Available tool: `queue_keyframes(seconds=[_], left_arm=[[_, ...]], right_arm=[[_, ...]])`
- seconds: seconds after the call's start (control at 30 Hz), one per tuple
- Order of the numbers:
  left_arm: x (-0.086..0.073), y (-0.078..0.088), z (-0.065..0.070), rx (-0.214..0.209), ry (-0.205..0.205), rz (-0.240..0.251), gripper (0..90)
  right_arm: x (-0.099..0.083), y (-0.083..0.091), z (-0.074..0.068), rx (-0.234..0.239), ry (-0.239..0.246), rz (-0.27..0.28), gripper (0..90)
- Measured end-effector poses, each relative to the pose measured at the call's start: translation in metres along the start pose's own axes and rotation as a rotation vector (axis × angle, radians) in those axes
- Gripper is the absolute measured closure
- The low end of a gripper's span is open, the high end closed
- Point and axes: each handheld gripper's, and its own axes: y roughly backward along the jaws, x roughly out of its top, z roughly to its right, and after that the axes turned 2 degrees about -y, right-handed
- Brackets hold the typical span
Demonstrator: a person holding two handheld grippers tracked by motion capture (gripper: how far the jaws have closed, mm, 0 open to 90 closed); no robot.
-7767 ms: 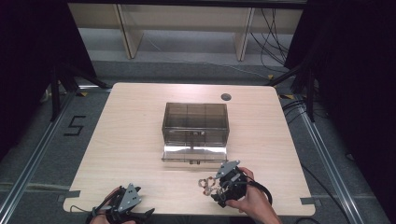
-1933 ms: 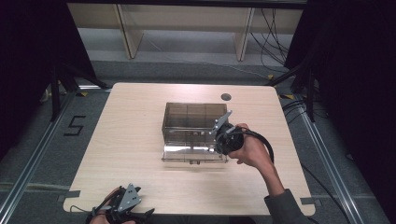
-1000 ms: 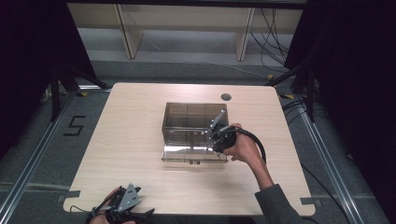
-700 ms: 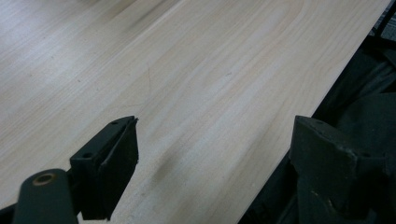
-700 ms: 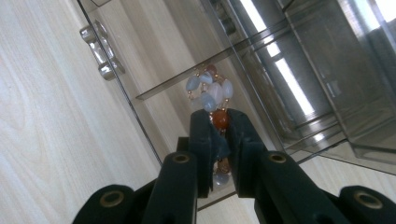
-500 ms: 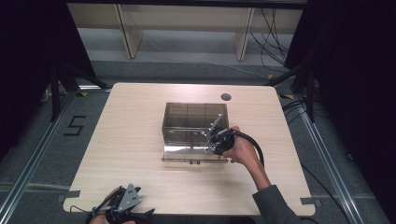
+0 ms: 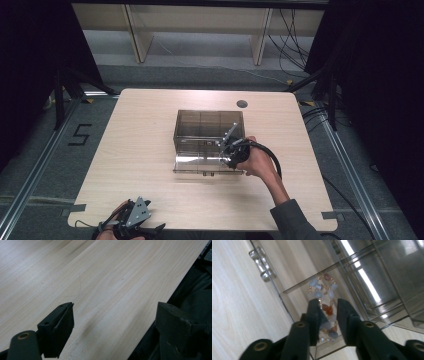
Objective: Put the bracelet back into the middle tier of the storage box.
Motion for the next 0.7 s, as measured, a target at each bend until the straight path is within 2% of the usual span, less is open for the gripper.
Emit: queue_keyframes(seconds=[0.03, 0.07, 0.1, 0.13, 0.17, 0.3, 0.33, 0.37, 0.4, 0.5, 0.63, 0.7], left_arm=[[0.0, 0.0, 0.0, -0.01, 0.002, -0.003, 15.6], [0.0, -0.001, 0.0, -0.007, 0.002, -0.01, 15.6], [0.0, 0.0, 0.0, 0.002, 0.001, -0.011, 15.6], [0.0, -0.001, 0.0, -0.018, 0.009, -0.004, 15.6], [0.0, 0.0, 0.0, -0.004, 0.001, -0.003, 15.6], [0.0, -0.001, 0.0, -0.014, 0.009, -0.005, 15.6], [0.0, 0.0, 0.0, -0.001, 0.002, -0.003, 15.6], [0.0, 0.0, -0.001, -0.012, -0.002, -0.01, 15.6], [0.0, -0.001, -0.001, -0.002, -0.004, -0.018, 15.6], [0.0, -0.001, 0.0, -0.019, 0.009, -0.005, 15.6], [0.0, -0.002, 0.0, -0.009, 0.007, -0.01, 15.6], [0.0, -0.001, 0.0, -0.018, 0.009, -0.007, 15.6]], right_arm=[[0.0, 0.001, -0.003, -0.018, -0.025, 0.009, 67.5], [0.0, 0.003, -0.004, -0.025, -0.03, 0.01, 65.2], [0.001, 0.006, -0.008, -0.026, -0.055, 0.013, 62.8], [0.001, 0.007, -0.009, -0.036, -0.056, 0.018, 61.3], [0.001, 0.008, -0.009, -0.041, -0.059, 0.022, 58.9], [-0.002, 0.012, -0.011, -0.069, -0.061, 0.046, 52.7], [-0.002, 0.013, -0.011, -0.069, -0.056, 0.047, 52.3], [-0.003, 0.013, -0.012, -0.066, -0.052, 0.047, 51.6], [-0.005, 0.014, -0.013, -0.07, -0.064, 0.049, 51.2], [-0.007, 0.016, -0.014, -0.082, -0.067, 0.062, 50.3], [-0.011, 0.019, -0.016, -0.078, -0.071, 0.073, 48.8], [-0.012, 0.019, -0.016, -0.079, -0.071, 0.077, 48.3]])
